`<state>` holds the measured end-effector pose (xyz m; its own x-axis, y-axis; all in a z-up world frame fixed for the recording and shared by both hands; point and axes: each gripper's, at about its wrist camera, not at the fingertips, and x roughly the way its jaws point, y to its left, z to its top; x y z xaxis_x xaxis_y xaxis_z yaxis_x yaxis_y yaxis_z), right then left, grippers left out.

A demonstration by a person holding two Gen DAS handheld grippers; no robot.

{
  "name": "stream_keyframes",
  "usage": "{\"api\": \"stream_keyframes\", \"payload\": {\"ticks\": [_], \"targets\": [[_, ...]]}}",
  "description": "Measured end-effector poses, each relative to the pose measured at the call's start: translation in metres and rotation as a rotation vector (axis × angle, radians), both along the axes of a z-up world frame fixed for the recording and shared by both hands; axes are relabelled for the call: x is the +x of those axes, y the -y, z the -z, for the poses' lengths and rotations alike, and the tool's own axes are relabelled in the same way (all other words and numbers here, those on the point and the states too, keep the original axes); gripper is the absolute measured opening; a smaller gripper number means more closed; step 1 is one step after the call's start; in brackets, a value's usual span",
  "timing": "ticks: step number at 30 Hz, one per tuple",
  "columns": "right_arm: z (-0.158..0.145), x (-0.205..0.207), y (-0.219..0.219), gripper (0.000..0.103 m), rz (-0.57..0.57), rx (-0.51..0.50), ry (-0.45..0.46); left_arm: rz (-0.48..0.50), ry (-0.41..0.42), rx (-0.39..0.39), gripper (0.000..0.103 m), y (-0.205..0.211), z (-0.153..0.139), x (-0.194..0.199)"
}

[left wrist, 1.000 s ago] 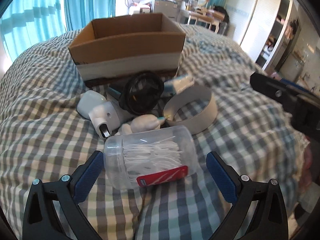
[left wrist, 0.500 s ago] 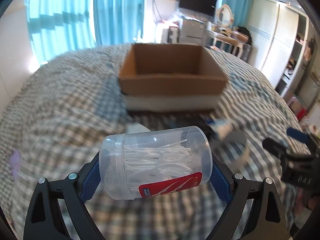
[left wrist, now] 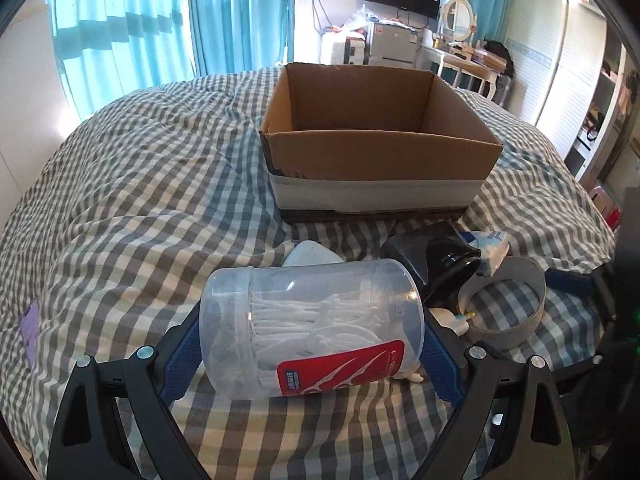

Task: Organize objects
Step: 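Grasp the clear swab jar with the left tool while the right tool grasps the tape roll, then carry both items over the box and release them inside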

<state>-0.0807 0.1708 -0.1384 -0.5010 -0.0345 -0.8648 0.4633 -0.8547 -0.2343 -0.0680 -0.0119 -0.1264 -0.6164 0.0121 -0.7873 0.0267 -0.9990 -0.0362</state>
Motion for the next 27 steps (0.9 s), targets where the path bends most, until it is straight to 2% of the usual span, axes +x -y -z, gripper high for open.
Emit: {"api": "stream_keyframes", "payload": {"ticks": [4,6,12,18,27], "targets": [[0.01,-0.004,0.002,0.094,0.0,0.017,0.027,0.007,-0.004,0.009,0.095,0.001,0.002,0.0],[0.013,-0.005,0.004,0.084,0.005,0.038,0.026,0.006,-0.005,0.009,0.095,0.002,0.002,0.0],[0.008,0.004,0.004,0.083,-0.001,0.054,0.006,0.014,-0.009,0.005,0.095,0.001,0.0,0.004],[-0.017,0.023,-0.002,0.083,0.016,0.017,-0.039,0.02,-0.028,-0.011,0.095,-0.003,-0.011,0.021],[-0.059,0.06,-0.003,0.083,0.02,-0.047,-0.125,0.037,-0.108,-0.042,0.095,-0.017,-0.048,0.053]]}}
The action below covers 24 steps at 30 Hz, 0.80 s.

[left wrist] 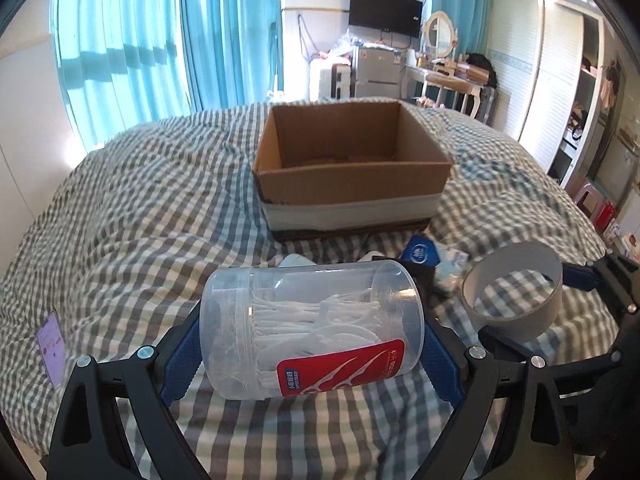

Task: Organize objects
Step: 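Carry both items over the box and release them inside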

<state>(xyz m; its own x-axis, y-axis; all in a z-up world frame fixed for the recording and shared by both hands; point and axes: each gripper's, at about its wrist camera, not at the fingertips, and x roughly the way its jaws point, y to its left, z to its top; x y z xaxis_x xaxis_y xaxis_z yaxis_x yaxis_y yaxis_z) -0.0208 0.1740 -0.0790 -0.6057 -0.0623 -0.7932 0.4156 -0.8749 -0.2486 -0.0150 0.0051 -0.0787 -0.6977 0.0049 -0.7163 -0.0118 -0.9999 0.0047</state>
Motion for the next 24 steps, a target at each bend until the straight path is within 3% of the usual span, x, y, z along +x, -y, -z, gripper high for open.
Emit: {"api": "stream_keyframes", "payload": {"ticks": [6,12,24], "targets": [[-0.033,0.021,-0.001,0.083,0.005,-0.059,-0.077,0.007,-0.034,-0.006,0.095,-0.003,-0.018,0.019],[-0.054,0.029,-0.006,0.083,-0.004,-0.14,-0.094,-0.009,-0.078,0.001,0.095,0.004,-0.037,0.028],[-0.099,0.007,-0.015,0.083,0.007,-0.183,-0.175,-0.024,-0.128,-0.01,0.095,0.015,-0.071,0.004]]}}
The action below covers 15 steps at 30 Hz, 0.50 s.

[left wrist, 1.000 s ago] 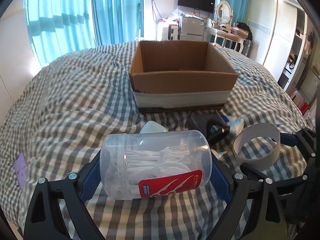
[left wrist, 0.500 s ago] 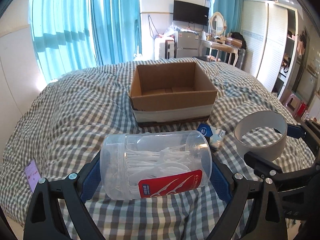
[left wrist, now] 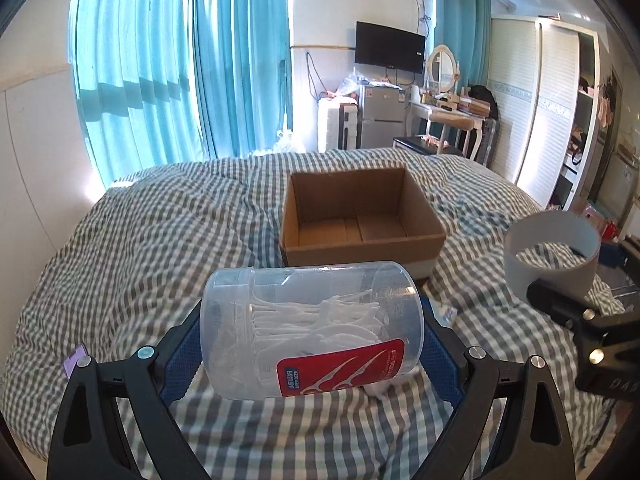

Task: Organize objects
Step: 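Carry both items over the box and release them inside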

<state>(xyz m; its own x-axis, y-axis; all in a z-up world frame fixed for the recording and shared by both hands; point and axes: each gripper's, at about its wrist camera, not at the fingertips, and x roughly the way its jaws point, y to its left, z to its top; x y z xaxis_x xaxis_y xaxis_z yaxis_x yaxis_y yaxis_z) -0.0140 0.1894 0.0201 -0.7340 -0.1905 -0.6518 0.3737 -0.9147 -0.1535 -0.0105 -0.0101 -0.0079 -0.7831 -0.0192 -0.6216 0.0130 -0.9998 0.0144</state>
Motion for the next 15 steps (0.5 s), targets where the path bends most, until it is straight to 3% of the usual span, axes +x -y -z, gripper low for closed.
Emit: {"api": "stream_keyframes", "payload": {"ticks": [6,15], "targets": [[-0.032,-0.025,0.01,0.083,-0.007,-0.009,-0.058,-0.002,-0.024,-0.016,0.095,0.001,-0.017,-0.028],[-0.058,-0.083,0.025,0.083,-0.024,-0.028,-0.089,0.01,-0.044,-0.014,0.095,0.014,-0.036,-0.09]]}}
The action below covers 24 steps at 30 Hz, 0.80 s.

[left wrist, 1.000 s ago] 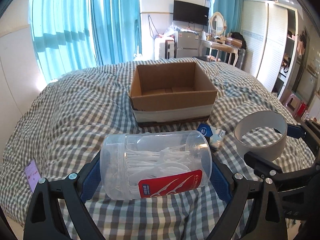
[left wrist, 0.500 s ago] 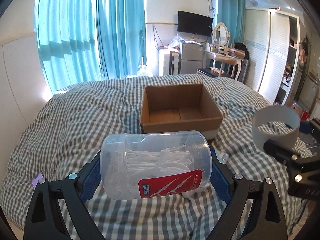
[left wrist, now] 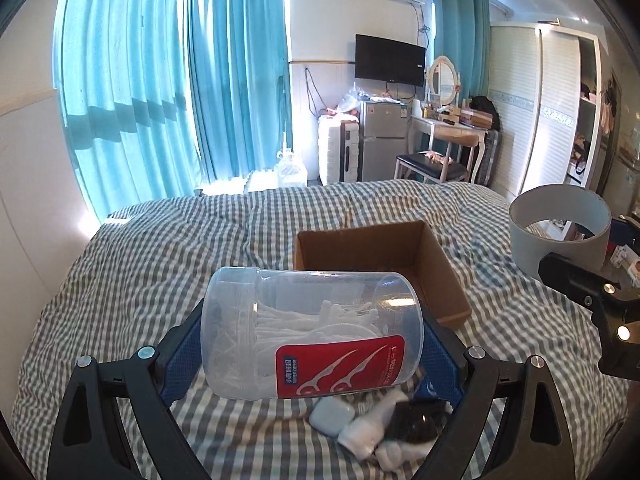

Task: Organize objects
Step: 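Carry both items over the box and release them inside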

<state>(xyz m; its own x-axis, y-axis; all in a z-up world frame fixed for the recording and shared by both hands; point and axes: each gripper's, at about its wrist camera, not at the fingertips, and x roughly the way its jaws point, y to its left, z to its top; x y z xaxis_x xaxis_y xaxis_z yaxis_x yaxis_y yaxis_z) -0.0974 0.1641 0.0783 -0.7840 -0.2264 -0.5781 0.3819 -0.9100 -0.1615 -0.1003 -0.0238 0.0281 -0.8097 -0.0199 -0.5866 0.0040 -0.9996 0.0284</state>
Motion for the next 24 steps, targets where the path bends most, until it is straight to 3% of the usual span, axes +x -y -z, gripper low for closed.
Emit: {"api": "stream_keyframes", "payload": {"ticks": [13,24], "targets": [[-0.003,-0.111,0.025,0.083,-0.016,-0.023,0.028,0.062,0.049,0.007,0.094,0.009,0.014,-0.111],[0.053,-0.201,0.037,0.083,0.0,-0.057,0.15,0.16,0.101,-0.014,0.094,-0.006,0.064,-0.178]]}}
